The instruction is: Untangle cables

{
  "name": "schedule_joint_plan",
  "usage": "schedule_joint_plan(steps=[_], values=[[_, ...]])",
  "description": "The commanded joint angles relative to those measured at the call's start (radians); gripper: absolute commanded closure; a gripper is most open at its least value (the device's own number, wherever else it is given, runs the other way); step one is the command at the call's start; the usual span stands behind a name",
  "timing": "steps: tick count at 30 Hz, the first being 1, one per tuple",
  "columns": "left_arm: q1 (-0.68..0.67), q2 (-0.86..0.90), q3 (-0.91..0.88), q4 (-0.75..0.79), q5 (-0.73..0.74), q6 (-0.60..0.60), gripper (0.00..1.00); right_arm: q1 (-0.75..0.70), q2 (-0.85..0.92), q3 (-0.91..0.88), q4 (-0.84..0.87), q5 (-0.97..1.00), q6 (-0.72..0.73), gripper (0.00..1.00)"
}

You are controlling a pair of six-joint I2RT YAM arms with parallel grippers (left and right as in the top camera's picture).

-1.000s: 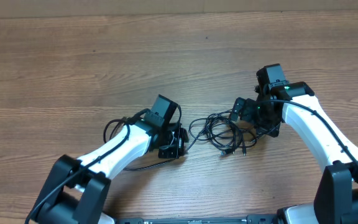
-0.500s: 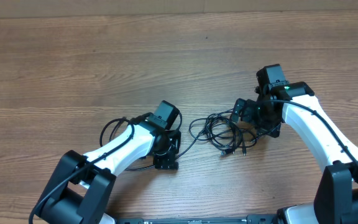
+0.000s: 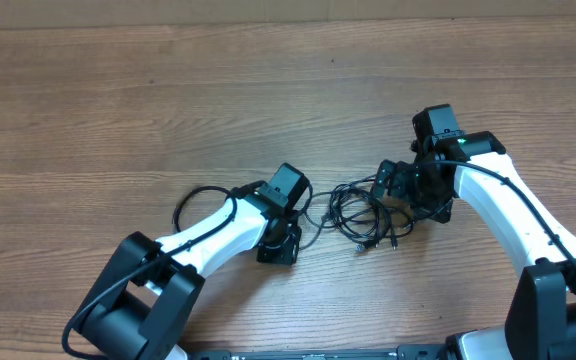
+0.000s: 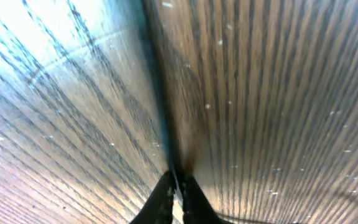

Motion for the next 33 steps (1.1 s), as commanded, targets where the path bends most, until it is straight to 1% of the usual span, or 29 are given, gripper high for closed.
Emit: schedule_joint_plan(steps=[1,5,7,10,15,19,22,25,26,27,28,30,31,33], values=[[0.048,0.077,-0.051,-0.011,-0.073,0.107,0.96,-0.002,-0.019,0.021,-0.002,0.008,-0.007,0.00],[0.151,0.049,-0.051,-0.018,-0.073,0.333,0.96,-0.002,-0.019,0.021,0.006,-0.082,-0.007,0.00],[0.203,0.021,-0.051,-0.039,-0.079,0.418,0.96,-0.001,-0.019,0.017,0.025,-0.160,-0.008,0.00],[0.274,-0.043,-0.051,-0.076,-0.117,0.505,0.96,0.010,-0.019,-0.005,0.092,-0.224,-0.007,0.00],[0.327,-0.177,-0.051,-0.082,-0.188,0.591,0.96,0.063,-0.018,-0.054,0.228,-0.326,0.001,0.00],[0.327,-0.251,-0.051,-0.084,-0.212,0.671,0.96,0.133,-0.016,-0.067,0.289,-0.331,0.032,0.00],[0.327,-0.266,-0.051,-0.102,-0.247,0.680,0.96,0.178,-0.015,-0.067,0.325,-0.315,0.062,0.00],[0.327,-0.260,-0.051,-0.105,-0.249,0.676,0.96,0.206,-0.014,-0.067,0.348,-0.284,0.105,0.00],[0.325,-0.254,-0.051,-0.106,-0.240,0.677,0.94,0.216,-0.014,-0.067,0.352,-0.278,0.110,0.00],[0.323,-0.248,-0.051,-0.110,-0.222,0.677,0.86,0.221,-0.014,-0.067,0.352,-0.278,0.110,0.00],[0.320,-0.243,-0.052,-0.115,-0.198,0.677,0.74,0.224,-0.014,-0.067,0.351,-0.278,0.110,0.00],[0.311,-0.228,-0.052,-0.120,-0.154,0.677,0.44,0.227,-0.014,-0.067,0.350,-0.278,0.110,0.00],[0.304,-0.220,-0.053,-0.120,-0.137,0.676,0.35,0.227,-0.014,-0.067,0.349,-0.274,0.110,0.00],[0.283,-0.203,-0.053,-0.117,-0.136,0.673,0.28,0.227,-0.014,-0.067,0.350,-0.259,0.110,0.00]])
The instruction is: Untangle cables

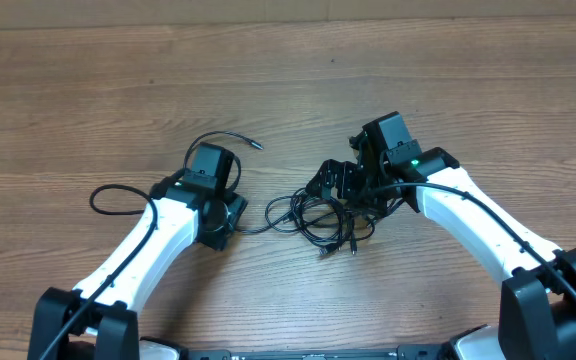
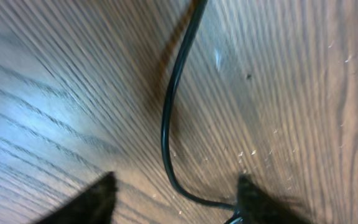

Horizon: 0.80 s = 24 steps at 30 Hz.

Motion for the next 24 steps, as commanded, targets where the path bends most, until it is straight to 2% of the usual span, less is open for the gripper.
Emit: schedule_joint_plan(steps=[1,2,4,10,13,14,16,17,22,24], values=[[-0.047,0.046,-0.004,0.000,0.040,0.003,0.33,0.006,-0.014,-0.006,0.005,0.038,0.013,0.00],[-0.058,0.059,-0.004,0.000,0.041,-0.013,0.40,0.006,-0.014,-0.006,0.004,0.043,0.013,0.00],[-0.080,0.085,-0.004,0.002,0.052,-0.051,0.43,0.006,-0.014,-0.006,0.003,0.043,0.013,0.00],[-0.108,0.170,-0.004,0.027,0.005,-0.127,0.33,0.006,-0.014,-0.006,-0.005,0.043,0.013,0.00],[-0.108,0.224,-0.004,0.037,0.006,-0.128,0.35,0.006,-0.014,-0.006,-0.005,0.043,0.013,0.00],[-0.108,0.244,-0.004,0.045,0.007,-0.127,0.43,0.006,-0.014,-0.006,-0.005,0.043,0.013,0.00],[-0.105,0.267,-0.004,0.064,0.023,-0.127,0.84,0.006,-0.014,-0.006,-0.008,0.042,0.013,0.00],[-0.101,0.270,-0.004,0.072,0.035,-0.127,0.96,0.006,-0.014,-0.006,-0.013,0.042,0.014,0.00],[-0.076,0.254,-0.002,0.085,0.031,-0.095,0.96,0.006,-0.014,-0.006,-0.028,-0.029,0.014,0.00],[-0.069,0.245,-0.002,0.084,0.029,-0.057,0.96,0.006,-0.014,-0.006,-0.028,-0.035,0.074,0.00]])
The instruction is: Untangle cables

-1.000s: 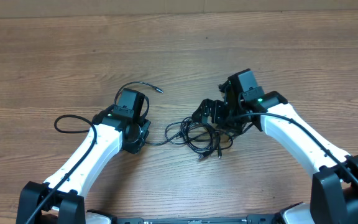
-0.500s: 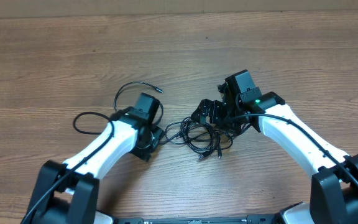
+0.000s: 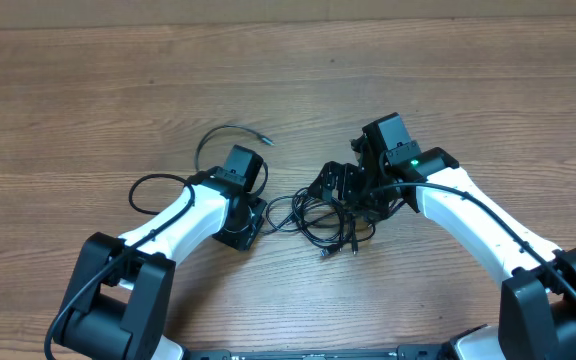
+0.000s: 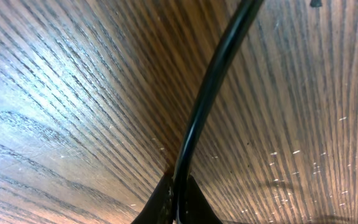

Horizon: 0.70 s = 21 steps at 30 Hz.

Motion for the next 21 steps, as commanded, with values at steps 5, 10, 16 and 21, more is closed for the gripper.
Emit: schedule_joint_plan(steps=[5,10,16,21], values=[[0.019,0.012,-0.031,0.005,-0.026,0.134,0.96,0.011,0.007,-0.006,0.006,0.003,0.248,0.00],[0.019,-0.047,-0.031,0.006,-0.027,0.185,0.96,0.056,0.051,-0.006,0.045,0.037,0.352,0.12],[0.019,-0.123,-0.031,0.010,-0.037,0.190,0.96,0.130,0.121,-0.006,0.111,0.041,0.410,0.12],[0.019,-0.150,-0.031,0.009,-0.034,0.211,0.96,0.180,0.179,-0.006,0.187,0.043,0.428,0.17]])
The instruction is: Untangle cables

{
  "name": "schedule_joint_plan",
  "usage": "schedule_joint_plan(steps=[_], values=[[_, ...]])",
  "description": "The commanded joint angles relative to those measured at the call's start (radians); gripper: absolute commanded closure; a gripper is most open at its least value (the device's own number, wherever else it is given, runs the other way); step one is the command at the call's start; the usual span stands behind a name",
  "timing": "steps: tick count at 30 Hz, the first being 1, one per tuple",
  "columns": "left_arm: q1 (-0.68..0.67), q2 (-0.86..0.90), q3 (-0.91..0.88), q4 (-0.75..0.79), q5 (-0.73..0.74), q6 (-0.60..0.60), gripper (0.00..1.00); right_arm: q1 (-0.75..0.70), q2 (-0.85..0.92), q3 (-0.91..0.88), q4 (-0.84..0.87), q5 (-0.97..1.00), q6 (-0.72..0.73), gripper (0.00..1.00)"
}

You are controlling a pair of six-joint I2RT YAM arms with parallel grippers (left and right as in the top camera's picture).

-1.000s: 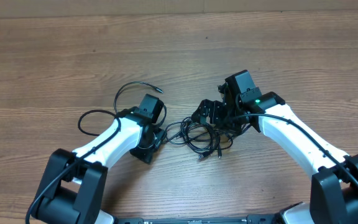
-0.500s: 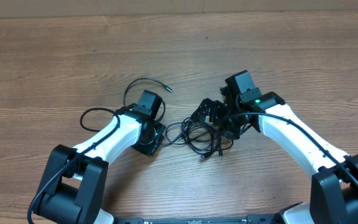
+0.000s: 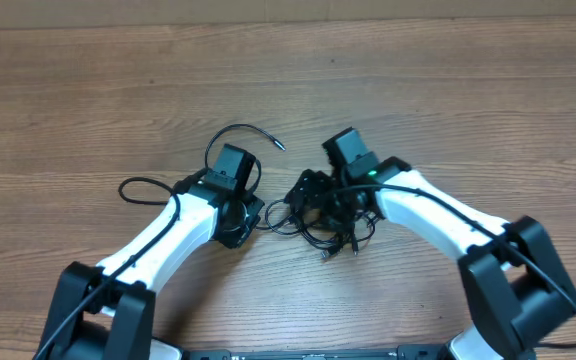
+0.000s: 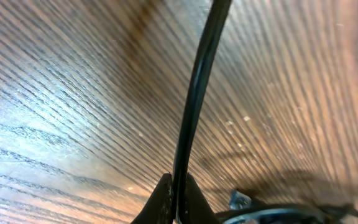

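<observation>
A knot of thin black cables (image 3: 330,228) lies at the table's middle. One strand (image 4: 197,93) leads left out of it, and my left gripper (image 4: 178,200) is shut on that strand just left of the knot (image 3: 236,226). Past the gripper the strand loops out to the left (image 3: 128,186), and an arc ends in a small plug (image 3: 280,146). My right gripper (image 3: 313,195) sits down on the knot's upper left part. Its jaws are lost among the black cables.
The wooden table (image 3: 88,90) carries nothing else. Both white arms reach in from the front edge, left and right of the knot.
My right gripper has shifted left over the knot, closer to the left gripper. The left gripper stays shut on the strand, nearly in place. The plug end has moved slightly right.
First my left gripper was shut on a strand beside the knot, with the right gripper on the knot farther right. Then the knot lay farther left and the left gripper stood open far left. Then it was shut on the strand again, as now.
</observation>
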Motion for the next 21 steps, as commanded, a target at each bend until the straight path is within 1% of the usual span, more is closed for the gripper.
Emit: schedule_joint_plan(steps=[1,3,5,6,7,9,13,17,19,21], values=[[0.006,-0.024,-0.006,0.000,-0.019,0.036,0.96,0.035,0.038,-0.006,0.030,0.029,0.021,0.18],[0.006,-0.024,-0.006,0.000,-0.018,0.035,0.96,0.066,0.048,-0.006,0.028,0.106,0.010,0.25],[0.006,-0.024,-0.006,0.000,-0.018,0.035,0.96,0.084,0.052,-0.006,0.029,0.166,0.010,0.36],[0.006,-0.024,-0.006,0.000,-0.018,0.035,0.96,0.092,0.052,-0.006,0.029,0.198,0.010,0.42],[0.006,-0.024,-0.006,-0.001,-0.018,0.039,0.96,0.100,0.054,-0.006,0.029,0.239,0.010,0.57],[0.006,-0.024,-0.006,-0.004,-0.016,0.039,0.96,0.100,0.054,-0.006,0.027,0.266,0.009,0.65],[0.012,-0.024,-0.006,-0.005,-0.011,0.054,0.96,0.100,0.055,-0.006,0.024,0.319,-0.011,0.96],[0.049,-0.041,-0.006,-0.008,-0.010,0.103,0.96,0.096,0.053,-0.005,0.004,0.341,-0.119,0.96],[0.084,-0.066,-0.005,-0.008,-0.013,0.169,0.96,0.077,0.040,0.000,-0.055,0.357,-0.142,0.96],[0.137,-0.103,0.005,-0.009,-0.015,0.252,0.96,0.045,0.012,0.002,-0.138,0.400,-0.135,0.96]])
